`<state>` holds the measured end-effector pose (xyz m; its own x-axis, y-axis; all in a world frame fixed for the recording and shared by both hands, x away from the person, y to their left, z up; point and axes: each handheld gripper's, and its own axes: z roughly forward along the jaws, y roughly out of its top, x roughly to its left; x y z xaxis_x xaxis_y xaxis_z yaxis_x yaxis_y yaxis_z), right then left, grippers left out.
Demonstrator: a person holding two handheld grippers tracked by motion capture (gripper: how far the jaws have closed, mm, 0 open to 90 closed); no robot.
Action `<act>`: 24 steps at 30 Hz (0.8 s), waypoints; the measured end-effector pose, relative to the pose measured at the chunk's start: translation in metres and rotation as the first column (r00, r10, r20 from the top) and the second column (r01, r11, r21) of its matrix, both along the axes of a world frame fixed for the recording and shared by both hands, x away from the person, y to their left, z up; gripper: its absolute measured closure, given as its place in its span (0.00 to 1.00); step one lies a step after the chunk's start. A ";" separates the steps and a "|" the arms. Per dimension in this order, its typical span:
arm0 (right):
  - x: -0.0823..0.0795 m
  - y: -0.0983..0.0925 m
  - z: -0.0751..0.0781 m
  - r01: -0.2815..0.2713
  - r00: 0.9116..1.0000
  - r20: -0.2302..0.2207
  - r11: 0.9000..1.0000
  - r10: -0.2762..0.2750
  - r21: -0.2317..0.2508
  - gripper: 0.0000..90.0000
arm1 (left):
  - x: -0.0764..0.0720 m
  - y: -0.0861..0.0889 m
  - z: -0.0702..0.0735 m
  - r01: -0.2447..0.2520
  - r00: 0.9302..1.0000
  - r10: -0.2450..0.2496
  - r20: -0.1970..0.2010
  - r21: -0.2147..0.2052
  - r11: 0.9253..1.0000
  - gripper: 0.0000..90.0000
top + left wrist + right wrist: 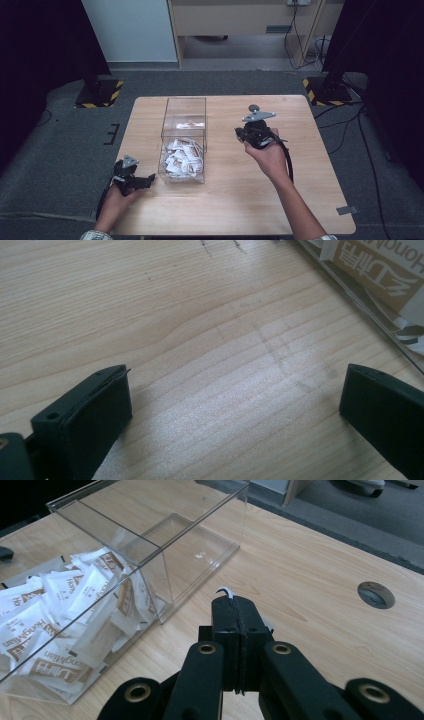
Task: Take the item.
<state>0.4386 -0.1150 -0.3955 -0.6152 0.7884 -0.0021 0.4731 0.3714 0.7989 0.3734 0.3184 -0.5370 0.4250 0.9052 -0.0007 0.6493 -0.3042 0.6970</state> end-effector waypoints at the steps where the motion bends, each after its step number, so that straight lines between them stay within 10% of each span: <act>1: 0.001 -0.002 0.000 0.007 1.000 0.003 1.000 -0.007 0.007 0.99 | 0.000 0.000 0.000 0.000 1.000 0.000 0.000 0.000 1.000 0.00; 24: 0.022 -0.053 -0.020 0.098 0.995 0.000 0.995 -0.098 0.029 0.99 | 0.000 0.000 0.000 -0.005 1.000 0.005 0.001 0.001 1.000 0.00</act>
<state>0.4607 -0.1676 -0.4150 -0.5350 0.8446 0.0210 0.5051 0.2998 0.8093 0.3730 0.3181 -0.5370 0.4205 0.9073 0.0006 0.6504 -0.3018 0.6971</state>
